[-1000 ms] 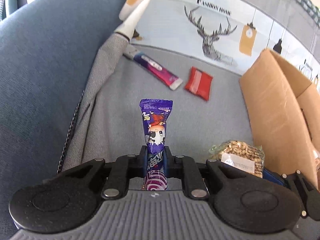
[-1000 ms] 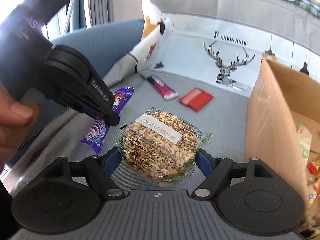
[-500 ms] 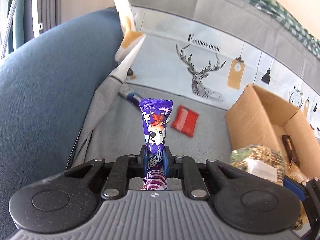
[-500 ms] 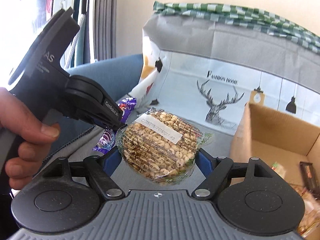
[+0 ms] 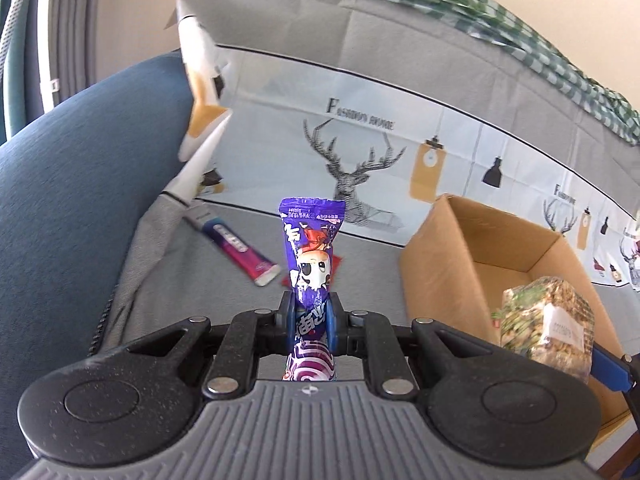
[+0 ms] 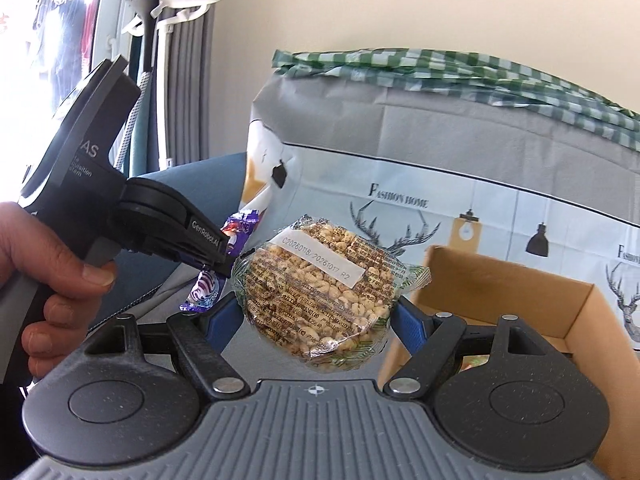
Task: Organize snacks
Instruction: 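Carry the candy bar and nut bag in both grippers over the box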
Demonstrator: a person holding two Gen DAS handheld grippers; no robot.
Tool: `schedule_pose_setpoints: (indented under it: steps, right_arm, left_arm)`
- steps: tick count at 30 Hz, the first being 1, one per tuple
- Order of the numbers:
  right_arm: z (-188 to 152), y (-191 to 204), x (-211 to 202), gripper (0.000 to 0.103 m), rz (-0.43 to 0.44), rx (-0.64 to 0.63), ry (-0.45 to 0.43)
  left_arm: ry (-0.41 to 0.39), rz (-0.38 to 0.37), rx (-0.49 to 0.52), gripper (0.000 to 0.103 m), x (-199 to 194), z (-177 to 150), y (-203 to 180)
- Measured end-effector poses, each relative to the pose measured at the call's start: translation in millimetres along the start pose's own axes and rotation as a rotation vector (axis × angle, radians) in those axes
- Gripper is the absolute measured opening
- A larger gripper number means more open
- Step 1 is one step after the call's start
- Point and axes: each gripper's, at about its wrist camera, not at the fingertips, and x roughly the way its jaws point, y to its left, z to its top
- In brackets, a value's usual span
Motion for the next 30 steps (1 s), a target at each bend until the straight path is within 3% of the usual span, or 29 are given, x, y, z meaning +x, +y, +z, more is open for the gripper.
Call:
schedule_pose_setpoints:
  steps: [15,30]
  right_arm:
    - [-8.7,-62.1,-30.5,0.081,-0.124,0.048,-0.015]
    - [-17.7,-128.2,-47.0,0.081,-0.304,0.262,-0.013]
  left_arm:
    - [-0.015,-0.071,0.030,0.015,7.2,-2.7,-51.1]
    - [-0.147,-0.183,0.101,0.015,-7.1,-6.8,-100.4]
